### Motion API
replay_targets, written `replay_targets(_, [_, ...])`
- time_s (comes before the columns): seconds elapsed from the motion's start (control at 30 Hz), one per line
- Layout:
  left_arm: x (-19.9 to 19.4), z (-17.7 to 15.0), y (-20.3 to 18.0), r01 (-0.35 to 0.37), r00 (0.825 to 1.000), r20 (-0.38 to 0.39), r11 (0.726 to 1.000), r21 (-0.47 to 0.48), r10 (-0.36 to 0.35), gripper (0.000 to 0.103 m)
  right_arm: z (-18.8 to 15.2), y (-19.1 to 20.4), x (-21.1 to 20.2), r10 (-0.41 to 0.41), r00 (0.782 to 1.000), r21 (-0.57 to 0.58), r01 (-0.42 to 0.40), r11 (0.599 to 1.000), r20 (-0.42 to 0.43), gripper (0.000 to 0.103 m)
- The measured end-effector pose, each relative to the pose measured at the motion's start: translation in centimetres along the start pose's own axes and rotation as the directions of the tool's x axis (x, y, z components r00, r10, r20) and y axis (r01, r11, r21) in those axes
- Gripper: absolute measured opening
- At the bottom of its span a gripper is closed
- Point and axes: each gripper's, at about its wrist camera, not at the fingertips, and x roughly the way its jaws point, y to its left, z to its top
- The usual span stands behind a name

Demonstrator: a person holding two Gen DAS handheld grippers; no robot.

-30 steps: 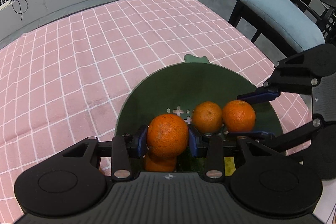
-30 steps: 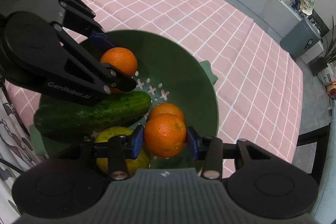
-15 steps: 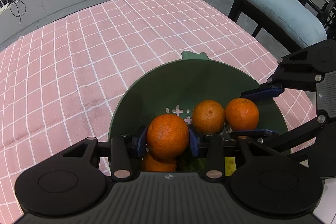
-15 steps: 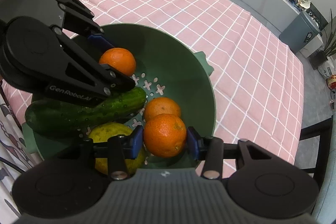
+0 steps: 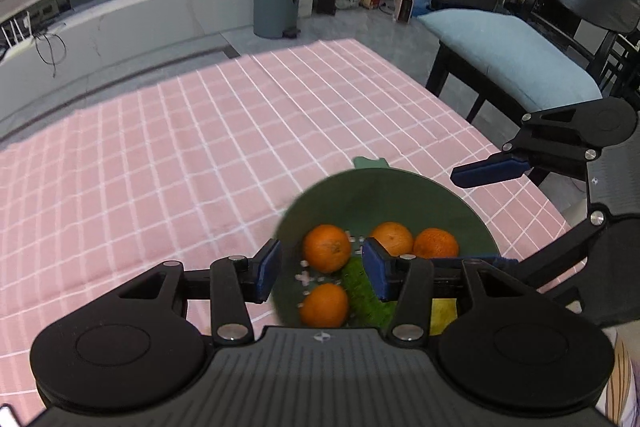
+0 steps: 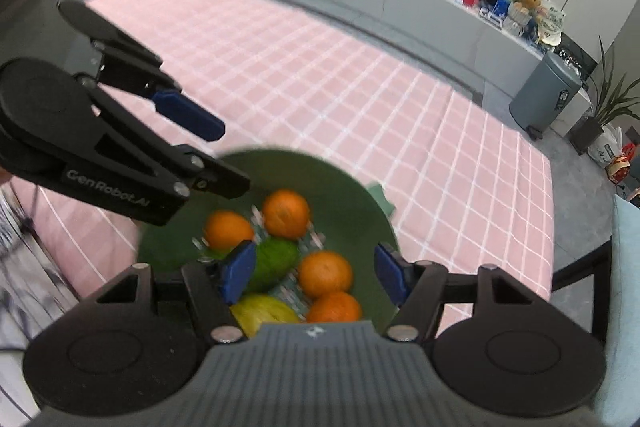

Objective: Organize fruits
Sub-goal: 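Close the left tool on a small yellow fruit while the right tool closes on another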

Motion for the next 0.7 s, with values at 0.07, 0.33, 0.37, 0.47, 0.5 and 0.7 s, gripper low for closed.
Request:
replay_targets(0.07, [-1.5, -0.4, 0.9, -0.006, 1.000, 0.011, 1.000, 0.003, 0.006, 0.055, 0.6, 0.8, -0.6, 0.022, 0.999, 0.008, -0.023, 1.000, 0.037, 0.062])
replay_targets(0.33, [-3.7, -3.1, 4.4, -0.049, 0.998, -0.028, 0.999, 0.000, 0.049, 0.052, 2.6, 6.0, -0.1, 0.121, 0.989, -0.145, -0.109, 0.983, 0.082, 0.048])
replay_targets(0.37, [-3.6, -3.6, 4.7, -0.053, 0.998, -0.038, 0.999, -0.001, 0.053, 0.051, 2.8, 6.7, 0.2, 0.129, 0.989, -0.167, -0.116, 0.979, 0.073, 0.047])
replay_targets(0.47, [-3.0, -5.1, 5.6, -0.041, 0.997, -0.066, 0.999, -0.003, 0.041, 0.048, 3.8, 8.5, 1.5, 0.155, 0.987, -0.237, -0.139, 0.962, 0.051, 0.041])
replay_targets(0.5, [-2.6, -5.6, 5.8, -0.034, 0.996, -0.078, 0.999, -0.006, 0.034, 0.047, 3.9, 9.0, 2.0, 0.162, 0.986, -0.257, -0.146, 0.955, 0.041, 0.039])
replay_targets(0.7, [-0.1, -8.1, 7.8, 0.030, 0.992, -0.118, 0.997, -0.070, -0.038, 0.040, 4.3, 10.9, 5.0, 0.217, 0.975, -0.315, -0.221, 0.923, -0.050, 0.028])
